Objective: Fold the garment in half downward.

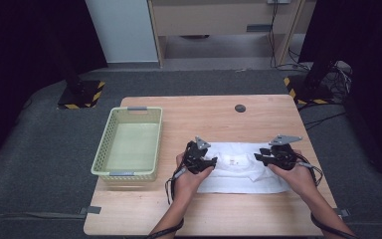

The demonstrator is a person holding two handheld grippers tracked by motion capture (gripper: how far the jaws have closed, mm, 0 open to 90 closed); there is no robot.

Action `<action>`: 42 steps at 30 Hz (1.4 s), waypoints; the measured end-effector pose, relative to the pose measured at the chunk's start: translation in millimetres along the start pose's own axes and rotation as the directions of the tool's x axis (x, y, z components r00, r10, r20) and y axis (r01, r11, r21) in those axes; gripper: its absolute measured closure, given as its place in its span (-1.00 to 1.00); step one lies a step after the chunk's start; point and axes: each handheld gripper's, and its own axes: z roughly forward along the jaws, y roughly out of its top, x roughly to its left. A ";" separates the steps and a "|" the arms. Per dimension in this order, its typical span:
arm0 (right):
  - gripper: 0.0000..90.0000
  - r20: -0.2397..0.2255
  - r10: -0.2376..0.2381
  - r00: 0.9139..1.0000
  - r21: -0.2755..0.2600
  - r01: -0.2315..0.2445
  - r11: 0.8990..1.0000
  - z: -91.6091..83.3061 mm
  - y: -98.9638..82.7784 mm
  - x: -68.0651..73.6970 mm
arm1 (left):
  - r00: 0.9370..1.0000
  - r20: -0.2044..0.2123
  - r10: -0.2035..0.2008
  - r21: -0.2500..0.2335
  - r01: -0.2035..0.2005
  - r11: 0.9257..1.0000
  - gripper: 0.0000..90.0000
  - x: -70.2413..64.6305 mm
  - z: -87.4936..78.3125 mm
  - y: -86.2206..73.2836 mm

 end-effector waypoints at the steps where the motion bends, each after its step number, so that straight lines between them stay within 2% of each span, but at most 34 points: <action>1: 0.40 -0.005 0.003 1.000 0.005 -0.003 1.000 4.9 1.7 0.0 | 1.000 0.006 0.006 0.003 -0.006 1.000 -0.03 -1.0 3.6 1.0; 6: 0.31 -0.025 0.003 1.000 0.035 -0.002 0.999 26.4 4.7 2.9 | 1.000 0.018 0.024 0.026 -0.025 0.999 -0.01 -4.5 19.7 3.3; 12: 0.32 -0.025 -0.013 1.000 0.073 0.015 0.997 43.6 2.9 8.6 | 0.999 0.032 -0.014 0.035 0.013 0.999 0.06 0.2 29.4 0.1; 14: 0.46 -0.024 -0.021 0.999 0.081 0.023 0.996 45.5 2.1 10.0 | 0.999 0.037 -0.002 0.036 0.000 0.999 0.13 0.0 30.5 -0.5; 17: 0.64 -0.018 -0.033 0.999 0.083 0.034 0.996 45.1 1.3 11.2 | 0.999 0.036 -0.014 0.035 0.013 0.999 0.27 -0.5 31.0 -1.2; 20: 0.68 -0.011 -0.035 0.999 0.071 0.036 0.997 42.9 0.9 12.0 | 0.999 0.025 -0.023 0.020 0.022 1.000 0.40 -1.4 30.7 -1.4; 25: 0.71 -0.008 -0.040 0.999 0.065 0.041 0.997 40.7 0.5 12.9 | 1.000 0.022 0.009 0.016 -0.009 1.000 0.71 -5.0 31.9 -2.5; 28: 0.73 -0.010 -0.038 0.999 0.053 0.039 0.998 37.7 1.1 14.1 | 1.000 0.019 0.012 0.013 -0.013 1.000 0.84 -6.2 32.1 -2.1; 32: 0.73 -0.010 -0.044 0.999 0.040 0.044 0.998 29.4 2.2 17.4 | 1.000 0.013 0.025 -0.023 -0.024 0.999 0.86 -10.1 22.4 -0.8; 34: 0.73 -0.004 -0.064 0.998 0.042 0.065 0.997 25.6 2.9 19.6 | 0.999 0.011 0.048 -0.044 -0.048 0.998 0.86 -13.5 14.5 -0.1; 36: 0.73 0.000 -0.063 0.998 0.034 0.063 0.997 20.3 4.1 22.1 | 0.998 0.008 0.057 -0.060 -0.056 0.997 0.86 -16.5 7.1 -1.0; 40: 0.73 -0.011 -0.077 0.997 0.007 0.078 0.997 6.1 3.4 30.8 | 0.998 0.025 0.062 -0.079 -0.060 0.995 0.86 -22.0 -7.9 -8.3; 42: 0.72 -0.027 -0.083 0.996 -0.001 0.083 0.997 -2.2 -1.4 38.2 | 0.996 0.037 0.082 -0.090 -0.078 0.993 0.87 -28.6 -15.6 -14.1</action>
